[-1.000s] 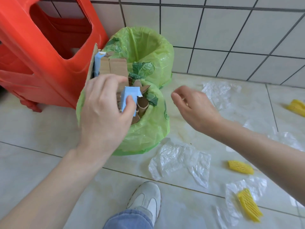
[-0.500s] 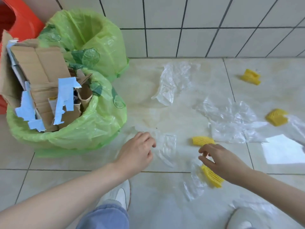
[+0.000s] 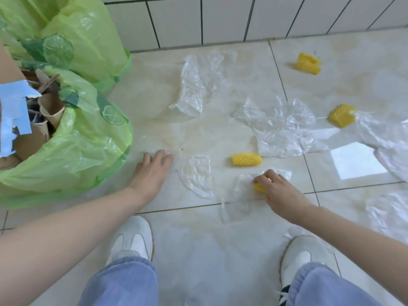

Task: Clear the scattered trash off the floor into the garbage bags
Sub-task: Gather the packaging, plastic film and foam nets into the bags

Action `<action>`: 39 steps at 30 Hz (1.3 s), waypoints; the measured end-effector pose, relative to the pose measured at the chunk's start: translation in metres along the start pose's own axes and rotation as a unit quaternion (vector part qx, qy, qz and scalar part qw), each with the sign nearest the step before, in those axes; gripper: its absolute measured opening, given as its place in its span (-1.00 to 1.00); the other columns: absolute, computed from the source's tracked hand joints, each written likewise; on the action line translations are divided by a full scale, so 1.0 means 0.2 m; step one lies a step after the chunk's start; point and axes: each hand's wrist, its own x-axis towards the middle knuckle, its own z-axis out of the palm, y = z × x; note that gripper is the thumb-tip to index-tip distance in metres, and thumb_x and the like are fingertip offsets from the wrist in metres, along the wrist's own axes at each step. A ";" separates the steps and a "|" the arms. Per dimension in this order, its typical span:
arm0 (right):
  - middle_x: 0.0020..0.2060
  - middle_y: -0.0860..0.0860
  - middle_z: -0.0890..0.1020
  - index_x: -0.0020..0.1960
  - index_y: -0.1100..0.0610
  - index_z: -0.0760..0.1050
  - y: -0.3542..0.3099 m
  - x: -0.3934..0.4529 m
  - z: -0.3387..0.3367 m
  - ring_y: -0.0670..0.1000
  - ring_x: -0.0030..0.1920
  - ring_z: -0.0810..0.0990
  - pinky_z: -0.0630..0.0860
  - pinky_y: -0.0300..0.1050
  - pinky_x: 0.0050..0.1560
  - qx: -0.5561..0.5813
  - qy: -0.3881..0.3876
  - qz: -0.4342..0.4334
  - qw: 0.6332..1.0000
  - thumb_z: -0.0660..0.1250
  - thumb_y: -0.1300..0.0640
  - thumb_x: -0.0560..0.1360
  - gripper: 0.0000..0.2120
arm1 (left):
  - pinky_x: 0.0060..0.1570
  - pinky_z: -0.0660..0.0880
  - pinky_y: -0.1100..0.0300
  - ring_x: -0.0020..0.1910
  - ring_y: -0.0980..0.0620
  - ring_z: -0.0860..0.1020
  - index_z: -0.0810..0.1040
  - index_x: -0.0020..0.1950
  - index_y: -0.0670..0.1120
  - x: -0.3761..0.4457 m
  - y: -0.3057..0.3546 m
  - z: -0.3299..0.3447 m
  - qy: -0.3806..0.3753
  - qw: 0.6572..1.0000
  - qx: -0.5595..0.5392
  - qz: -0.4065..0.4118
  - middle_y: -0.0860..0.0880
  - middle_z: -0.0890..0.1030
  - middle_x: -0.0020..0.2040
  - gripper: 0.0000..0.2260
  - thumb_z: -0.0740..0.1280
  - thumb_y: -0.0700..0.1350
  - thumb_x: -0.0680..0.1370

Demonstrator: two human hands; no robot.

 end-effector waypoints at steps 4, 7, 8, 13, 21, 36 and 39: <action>0.00 0.14 0.46 0.14 0.18 0.44 0.01 0.03 -0.04 0.27 -0.11 0.52 0.48 0.05 -0.15 0.082 0.053 0.046 0.994 0.16 0.47 0.38 -0.60 | 0.09 0.46 -0.11 0.11 -0.25 0.46 0.43 0.28 -0.21 -0.01 -0.09 0.05 0.041 0.991 -0.127 0.004 -0.20 0.42 0.22 -0.44 0.15 -0.55 0.33; -0.03 0.13 0.49 0.07 0.19 0.40 -0.01 0.03 -0.07 0.24 -0.09 0.51 0.47 0.06 -0.14 0.114 0.081 0.057 0.989 0.14 0.47 0.36 -0.65 | 0.14 0.41 0.08 0.06 -0.22 0.52 0.48 0.21 -0.25 -0.04 -0.07 0.03 0.116 0.970 -0.213 0.015 -0.19 0.48 0.11 -0.44 0.15 -0.59 0.28; -0.02 0.12 0.49 0.08 0.19 0.39 -0.02 0.02 -0.07 0.21 -0.06 0.50 0.45 0.02 -0.13 0.109 0.080 0.053 0.989 0.15 0.46 0.37 -0.66 | 0.15 0.37 0.15 0.05 -0.22 0.52 0.48 0.20 -0.26 -0.06 -0.05 0.00 0.141 0.963 -0.228 0.030 -0.19 0.48 0.09 -0.46 0.14 -0.59 0.28; 0.06 0.09 0.47 0.25 0.15 0.38 -0.11 -0.04 -0.05 0.17 0.08 0.43 0.38 -0.05 0.09 0.045 0.050 0.000 0.998 0.23 0.24 0.47 -0.66 | 0.17 0.38 0.17 0.03 -0.09 0.47 0.48 0.23 -0.21 -0.22 0.16 -0.08 0.159 0.937 -0.267 0.161 -0.10 0.47 0.04 -0.52 0.10 -0.40 0.34; 0.37 0.09 0.29 0.47 0.04 0.15 -0.14 -0.04 0.02 0.19 0.19 0.32 0.35 0.01 0.24 -0.068 0.020 -0.016 0.997 0.26 -0.20 0.49 -0.34 | -0.15 0.45 0.10 -0.08 -0.05 0.39 0.42 0.21 -0.06 -0.49 0.46 0.04 0.012 0.898 -0.153 0.412 -0.05 0.49 0.01 -0.58 0.26 -0.05 0.36; 0.08 0.14 0.48 0.27 0.19 0.35 -0.17 -0.16 0.15 0.20 0.08 0.46 0.40 0.01 0.01 -0.086 0.012 -0.032 0.996 0.14 0.09 0.60 -0.71 | -0.30 0.35 0.16 -0.24 -0.01 0.41 0.44 -0.10 0.08 -0.76 0.45 0.31 -0.021 0.779 0.051 0.624 0.04 0.50 -0.05 -0.89 0.27 -0.15 0.49; 0.05 0.12 0.49 0.22 0.17 0.36 -0.15 -0.17 0.16 0.17 0.05 0.47 0.36 -0.04 -0.12 -0.073 -0.005 -0.041 0.996 0.12 0.21 0.57 -0.77 | -0.36 0.35 0.18 -0.29 0.00 0.41 0.42 -0.22 0.00 -0.73 0.44 0.34 0.032 0.781 0.029 0.623 0.03 0.48 -0.16 -0.87 0.29 -0.20 0.46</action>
